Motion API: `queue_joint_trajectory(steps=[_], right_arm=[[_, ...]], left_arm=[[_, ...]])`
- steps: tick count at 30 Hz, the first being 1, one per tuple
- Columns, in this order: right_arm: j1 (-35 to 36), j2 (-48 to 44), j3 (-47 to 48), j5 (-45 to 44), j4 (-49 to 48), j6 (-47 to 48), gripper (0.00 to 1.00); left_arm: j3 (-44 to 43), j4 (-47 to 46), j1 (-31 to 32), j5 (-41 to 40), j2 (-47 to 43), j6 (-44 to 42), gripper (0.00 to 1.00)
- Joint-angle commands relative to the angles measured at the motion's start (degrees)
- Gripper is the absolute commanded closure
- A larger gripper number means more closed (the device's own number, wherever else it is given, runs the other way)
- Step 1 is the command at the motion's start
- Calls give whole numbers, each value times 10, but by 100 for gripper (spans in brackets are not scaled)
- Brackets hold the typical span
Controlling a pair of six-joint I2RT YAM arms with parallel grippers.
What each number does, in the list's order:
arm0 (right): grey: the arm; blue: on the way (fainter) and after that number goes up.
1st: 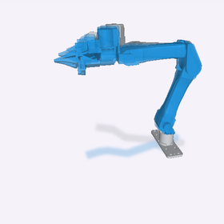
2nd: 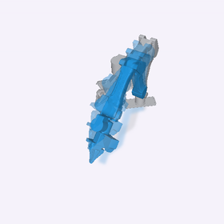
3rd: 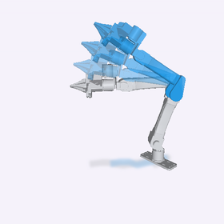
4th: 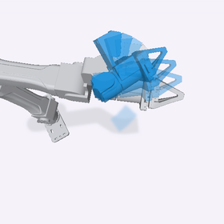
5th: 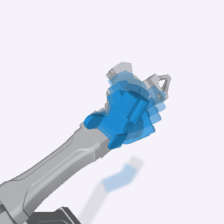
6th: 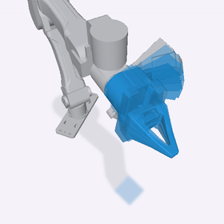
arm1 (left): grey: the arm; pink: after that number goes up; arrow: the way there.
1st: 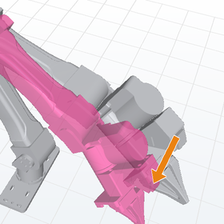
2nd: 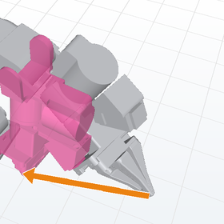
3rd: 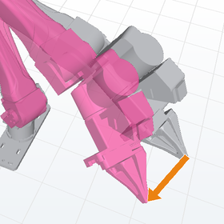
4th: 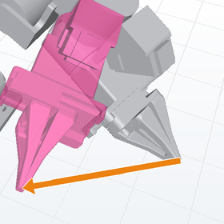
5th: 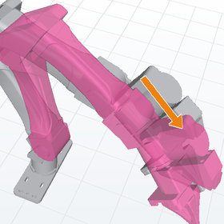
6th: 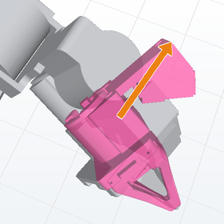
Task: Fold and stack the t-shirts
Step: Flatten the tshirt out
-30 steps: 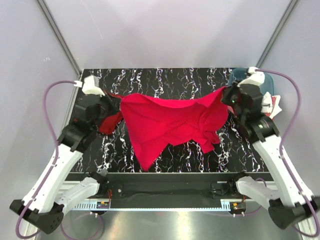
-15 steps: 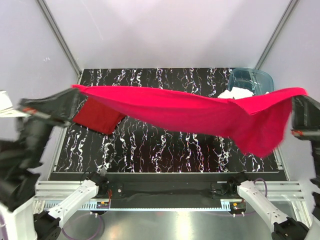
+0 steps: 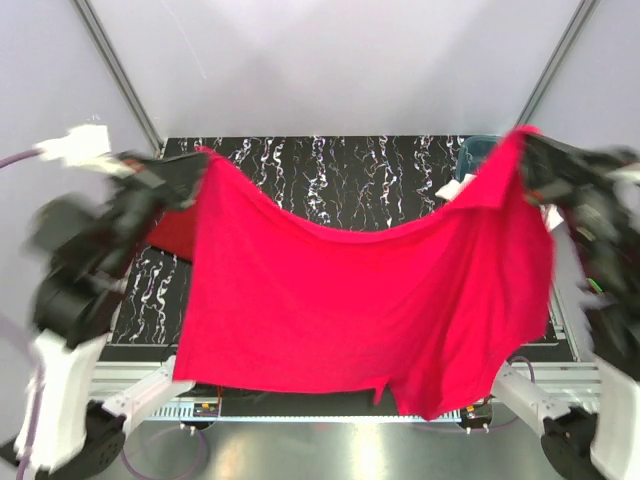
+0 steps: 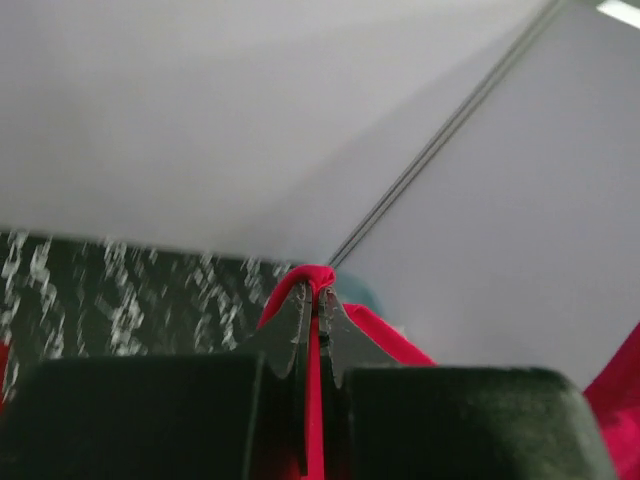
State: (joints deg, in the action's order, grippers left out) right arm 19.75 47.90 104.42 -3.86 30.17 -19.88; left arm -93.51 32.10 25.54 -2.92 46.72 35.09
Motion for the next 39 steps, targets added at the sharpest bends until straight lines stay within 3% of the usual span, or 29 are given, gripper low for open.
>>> queue_joint_trajectory(steps=[1,9,15,19,22,29,33,35,36,37,38,39], right_arm=[[-2,88,-92,-43,1,-11,100],[-13,209,-281,-86,-126,-78,100],[-61,359,-312,-46,-229,-147,100],[-71,495,-248,-44,-254,-160,100],[-74,573,-181,-53,-249,-140,100],[-85,703,-14,-102,-213,-58,100],[-90,771,90,-127,-195,-10,100],[-93,816,167,-116,-172,19,96],[-96,834,200,-107,-152,26,72],[-96,865,269,-103,-130,34,47],[-96,879,299,-114,-90,41,28],[-96,893,322,-113,-73,41,12]], left_arm=[[78,-12,-2,-45,72,33,100],[295,-144,-69,-110,186,104,100],[325,-256,-104,-146,349,153,100],[262,-295,-118,-119,519,168,100],[202,-304,-132,-110,592,168,100],[23,-246,-154,-140,681,87,100],[-25,-231,-176,-156,719,79,100],[-37,-256,-202,-113,740,82,99],[-59,-270,-210,-85,751,78,88],[-80,-260,-219,-49,774,79,71],[-103,-235,-231,-43,788,81,23],[-153,-184,-234,-39,810,80,5]])
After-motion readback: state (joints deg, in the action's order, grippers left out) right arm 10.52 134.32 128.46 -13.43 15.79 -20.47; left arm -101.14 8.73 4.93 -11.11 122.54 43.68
